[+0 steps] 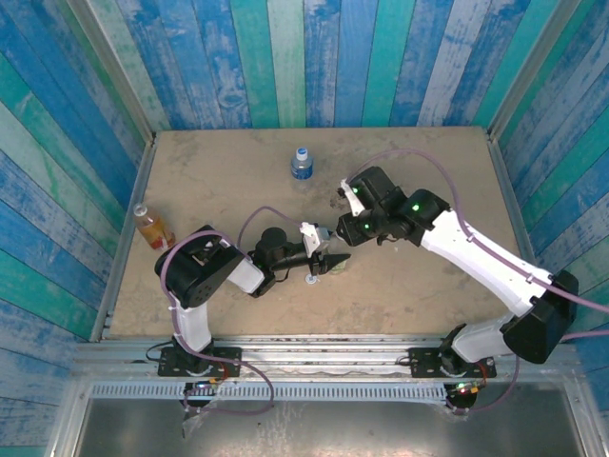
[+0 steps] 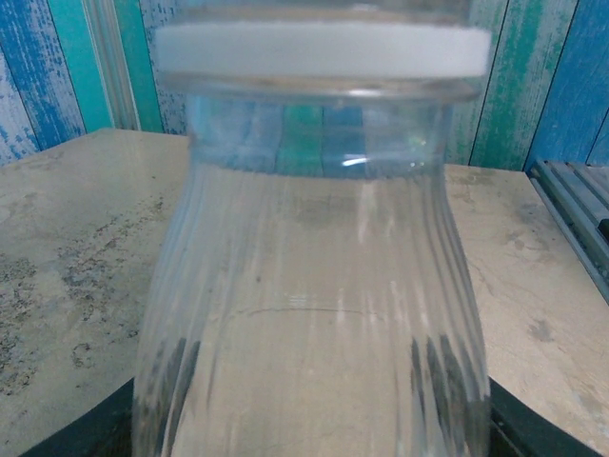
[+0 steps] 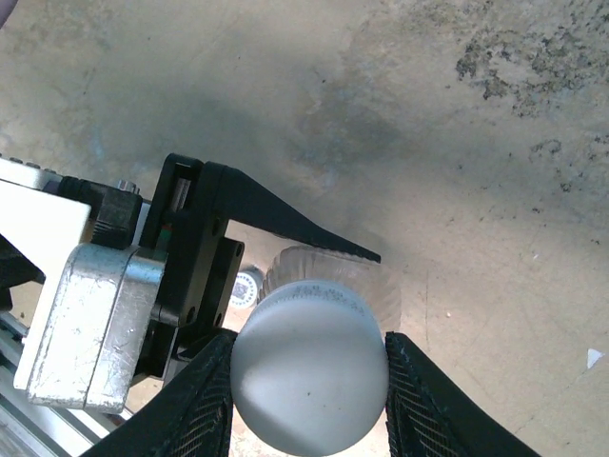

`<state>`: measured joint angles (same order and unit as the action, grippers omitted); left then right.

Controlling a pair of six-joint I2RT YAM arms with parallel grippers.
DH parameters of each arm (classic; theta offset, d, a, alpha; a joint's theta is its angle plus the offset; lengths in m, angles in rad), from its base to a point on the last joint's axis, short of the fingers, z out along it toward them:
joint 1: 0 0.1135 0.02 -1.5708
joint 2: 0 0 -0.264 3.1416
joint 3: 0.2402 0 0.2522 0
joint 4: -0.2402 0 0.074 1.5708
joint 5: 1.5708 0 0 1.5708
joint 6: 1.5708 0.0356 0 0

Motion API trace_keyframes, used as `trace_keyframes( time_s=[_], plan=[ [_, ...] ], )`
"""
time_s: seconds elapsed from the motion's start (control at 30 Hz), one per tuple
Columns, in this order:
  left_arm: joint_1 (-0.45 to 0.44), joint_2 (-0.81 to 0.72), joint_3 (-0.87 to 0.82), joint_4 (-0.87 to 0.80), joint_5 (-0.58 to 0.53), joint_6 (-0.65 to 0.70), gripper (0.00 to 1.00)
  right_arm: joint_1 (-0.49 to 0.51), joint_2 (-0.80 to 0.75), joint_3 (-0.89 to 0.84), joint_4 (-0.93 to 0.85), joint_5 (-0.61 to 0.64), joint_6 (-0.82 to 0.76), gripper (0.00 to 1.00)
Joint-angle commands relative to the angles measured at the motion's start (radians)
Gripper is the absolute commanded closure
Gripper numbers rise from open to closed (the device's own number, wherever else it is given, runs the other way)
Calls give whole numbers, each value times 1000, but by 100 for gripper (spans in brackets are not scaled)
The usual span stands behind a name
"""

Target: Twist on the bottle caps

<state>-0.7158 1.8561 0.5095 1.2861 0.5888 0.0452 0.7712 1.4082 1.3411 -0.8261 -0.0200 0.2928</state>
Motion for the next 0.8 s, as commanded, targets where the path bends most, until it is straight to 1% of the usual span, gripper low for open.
trace_keyframes(
  time_s=[0.0,0.43,0.77],
  plan=[
    [-2,43,-2,-44,13,38,40,10,25,34,-41,-20,-27,59],
    [-2,44,-2,-46,15,41,40,22,127,129,-183,-14,-48,58],
    [-2,44,-2,-49,13,41,40,25,143,162,-206,14,-49,57]
  ],
)
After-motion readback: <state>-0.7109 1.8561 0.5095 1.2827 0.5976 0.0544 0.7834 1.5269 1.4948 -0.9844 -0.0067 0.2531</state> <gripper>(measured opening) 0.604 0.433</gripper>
